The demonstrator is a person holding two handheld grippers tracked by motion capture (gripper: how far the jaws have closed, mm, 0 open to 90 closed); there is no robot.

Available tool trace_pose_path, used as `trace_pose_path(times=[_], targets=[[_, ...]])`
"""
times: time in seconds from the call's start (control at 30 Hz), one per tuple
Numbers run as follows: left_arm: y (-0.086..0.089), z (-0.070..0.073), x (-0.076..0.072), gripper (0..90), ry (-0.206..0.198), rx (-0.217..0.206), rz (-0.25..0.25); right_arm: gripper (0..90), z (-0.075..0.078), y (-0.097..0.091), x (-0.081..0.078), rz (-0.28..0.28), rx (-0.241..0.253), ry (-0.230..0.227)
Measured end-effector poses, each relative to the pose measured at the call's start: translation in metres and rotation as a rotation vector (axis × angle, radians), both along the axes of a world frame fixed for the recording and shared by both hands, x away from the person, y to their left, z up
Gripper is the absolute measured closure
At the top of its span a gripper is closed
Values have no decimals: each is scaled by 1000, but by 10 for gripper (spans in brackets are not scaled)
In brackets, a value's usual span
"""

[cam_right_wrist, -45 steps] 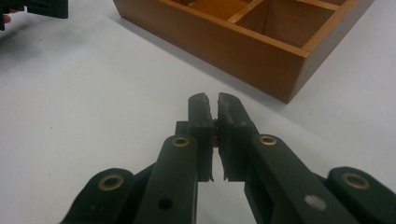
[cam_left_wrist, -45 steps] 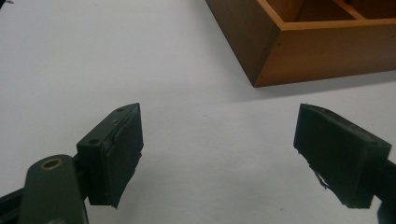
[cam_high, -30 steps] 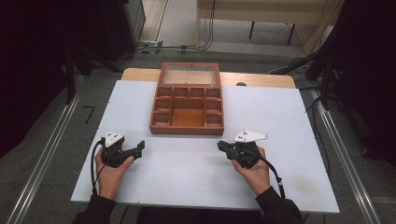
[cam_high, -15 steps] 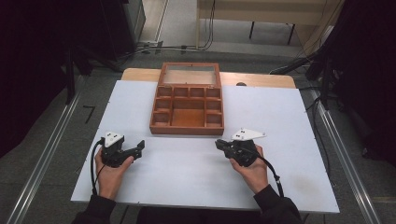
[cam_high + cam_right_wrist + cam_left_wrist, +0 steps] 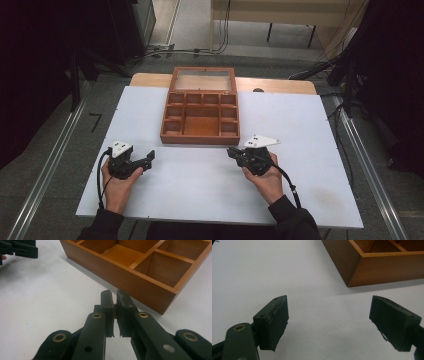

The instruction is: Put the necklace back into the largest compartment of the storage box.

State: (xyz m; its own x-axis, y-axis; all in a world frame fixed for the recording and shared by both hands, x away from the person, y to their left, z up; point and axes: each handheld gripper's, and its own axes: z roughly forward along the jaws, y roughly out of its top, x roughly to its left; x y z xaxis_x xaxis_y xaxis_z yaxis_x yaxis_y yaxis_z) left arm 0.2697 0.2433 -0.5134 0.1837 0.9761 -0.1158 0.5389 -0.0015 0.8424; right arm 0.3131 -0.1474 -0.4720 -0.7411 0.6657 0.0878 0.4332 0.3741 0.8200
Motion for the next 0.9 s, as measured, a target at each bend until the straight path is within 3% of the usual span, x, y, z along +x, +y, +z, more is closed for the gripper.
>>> trace_pose_path(times=[0.9], targets=[[0,1,0,164,-4,-8,2,825,6,16,13,3,14,-16]])
